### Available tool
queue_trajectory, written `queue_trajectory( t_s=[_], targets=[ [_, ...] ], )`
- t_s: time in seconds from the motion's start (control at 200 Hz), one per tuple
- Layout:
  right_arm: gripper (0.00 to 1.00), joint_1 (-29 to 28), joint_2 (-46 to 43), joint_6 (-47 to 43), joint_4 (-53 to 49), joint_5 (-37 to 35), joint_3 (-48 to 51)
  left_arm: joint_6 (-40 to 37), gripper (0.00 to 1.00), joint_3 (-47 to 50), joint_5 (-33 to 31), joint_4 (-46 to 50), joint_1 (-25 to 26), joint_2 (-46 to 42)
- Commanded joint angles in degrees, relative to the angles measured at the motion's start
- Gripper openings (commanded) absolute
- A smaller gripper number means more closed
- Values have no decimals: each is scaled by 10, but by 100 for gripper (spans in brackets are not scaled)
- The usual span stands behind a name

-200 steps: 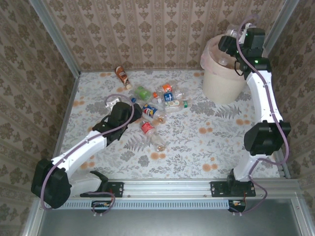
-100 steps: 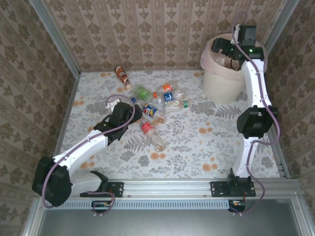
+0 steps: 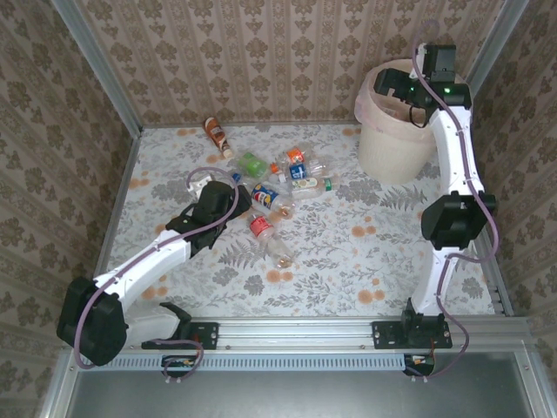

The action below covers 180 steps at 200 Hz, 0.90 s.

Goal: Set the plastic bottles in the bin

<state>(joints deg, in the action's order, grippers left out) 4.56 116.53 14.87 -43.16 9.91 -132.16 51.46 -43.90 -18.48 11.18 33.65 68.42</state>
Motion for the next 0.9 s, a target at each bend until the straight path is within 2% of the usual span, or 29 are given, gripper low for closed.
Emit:
queue_trajectory(
  t_s=[0.0, 0.145, 0.615, 0.785, 0.895],
  targets=[
    [100, 0, -53, -11, -1, 11, 24, 11, 100, -3, -9, 4, -3, 5],
    [100, 0, -103, 1, 35, 18, 85, 19, 100, -6, -15, 14, -3, 9],
    [100, -5, -336, 84, 234, 70, 402, 55, 100, -22, -22, 67, -6, 19],
    [100, -8, -430, 112, 336, 103, 528, 55, 100, -47, -2, 78, -18, 49],
    [100, -15, -483, 143, 414, 133, 618, 36, 100, -77, 28, 88, -50, 74]
  ],
)
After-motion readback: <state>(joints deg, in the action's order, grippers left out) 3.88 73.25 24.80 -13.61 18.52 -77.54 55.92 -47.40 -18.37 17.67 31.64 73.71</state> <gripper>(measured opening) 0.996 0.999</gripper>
